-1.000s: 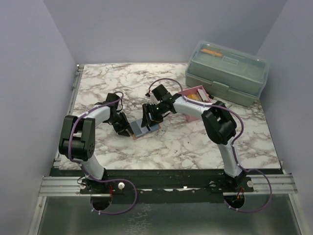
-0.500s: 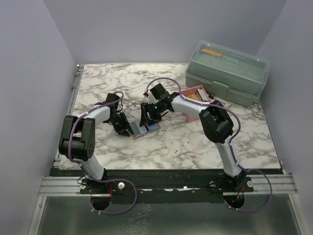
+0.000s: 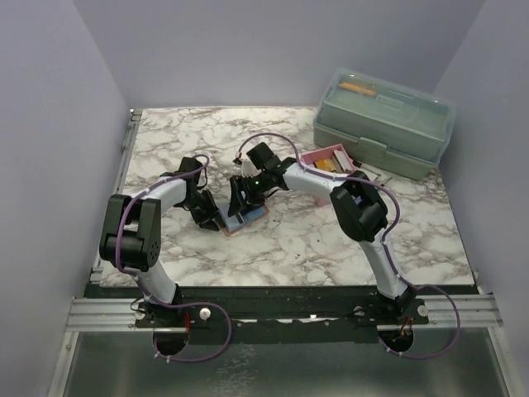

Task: Put the credit cards into the card holder
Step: Insert the credit card into the card holder.

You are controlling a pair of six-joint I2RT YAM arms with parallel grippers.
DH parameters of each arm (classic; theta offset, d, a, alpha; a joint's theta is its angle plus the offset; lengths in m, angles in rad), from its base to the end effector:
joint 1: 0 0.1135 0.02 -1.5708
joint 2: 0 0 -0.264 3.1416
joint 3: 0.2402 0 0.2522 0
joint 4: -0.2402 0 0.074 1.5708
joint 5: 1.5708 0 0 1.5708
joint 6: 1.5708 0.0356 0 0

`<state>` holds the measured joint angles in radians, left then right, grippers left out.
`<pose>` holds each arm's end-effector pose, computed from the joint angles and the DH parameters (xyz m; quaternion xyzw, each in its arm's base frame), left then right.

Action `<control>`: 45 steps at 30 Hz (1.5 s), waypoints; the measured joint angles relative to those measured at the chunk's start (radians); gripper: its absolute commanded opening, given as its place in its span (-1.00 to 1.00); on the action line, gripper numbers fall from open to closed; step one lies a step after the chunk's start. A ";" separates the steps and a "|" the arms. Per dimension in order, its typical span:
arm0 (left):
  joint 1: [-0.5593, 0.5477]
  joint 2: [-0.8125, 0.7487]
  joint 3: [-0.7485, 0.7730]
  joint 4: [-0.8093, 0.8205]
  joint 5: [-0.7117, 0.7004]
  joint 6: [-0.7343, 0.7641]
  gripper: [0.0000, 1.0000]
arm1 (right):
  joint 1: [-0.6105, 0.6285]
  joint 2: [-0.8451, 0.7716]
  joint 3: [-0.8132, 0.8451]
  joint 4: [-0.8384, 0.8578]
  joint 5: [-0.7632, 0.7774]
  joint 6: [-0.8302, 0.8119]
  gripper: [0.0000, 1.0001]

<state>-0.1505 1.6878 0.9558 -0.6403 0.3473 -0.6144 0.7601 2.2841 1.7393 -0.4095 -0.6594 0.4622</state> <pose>0.2892 -0.0561 0.1512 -0.2086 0.9578 -0.1959 0.0264 0.3418 0.3551 0.1542 -0.2309 0.8770 0.4174 0.0581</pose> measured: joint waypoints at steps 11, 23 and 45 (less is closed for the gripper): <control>0.000 -0.008 0.002 -0.004 -0.004 0.019 -0.23 | 0.008 -0.012 0.072 -0.131 0.122 -0.022 0.32; 0.007 -0.006 0.014 -0.050 -0.053 0.056 -0.23 | 0.004 -0.002 0.170 -0.184 0.159 -0.050 0.33; 0.007 0.037 0.077 -0.070 -0.039 0.078 0.07 | -0.018 -0.015 0.188 -0.256 0.185 -0.039 0.35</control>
<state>-0.1432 1.7245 1.0328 -0.7101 0.3080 -0.5362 0.7418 2.2688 1.9274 -0.6659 -0.4740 0.4229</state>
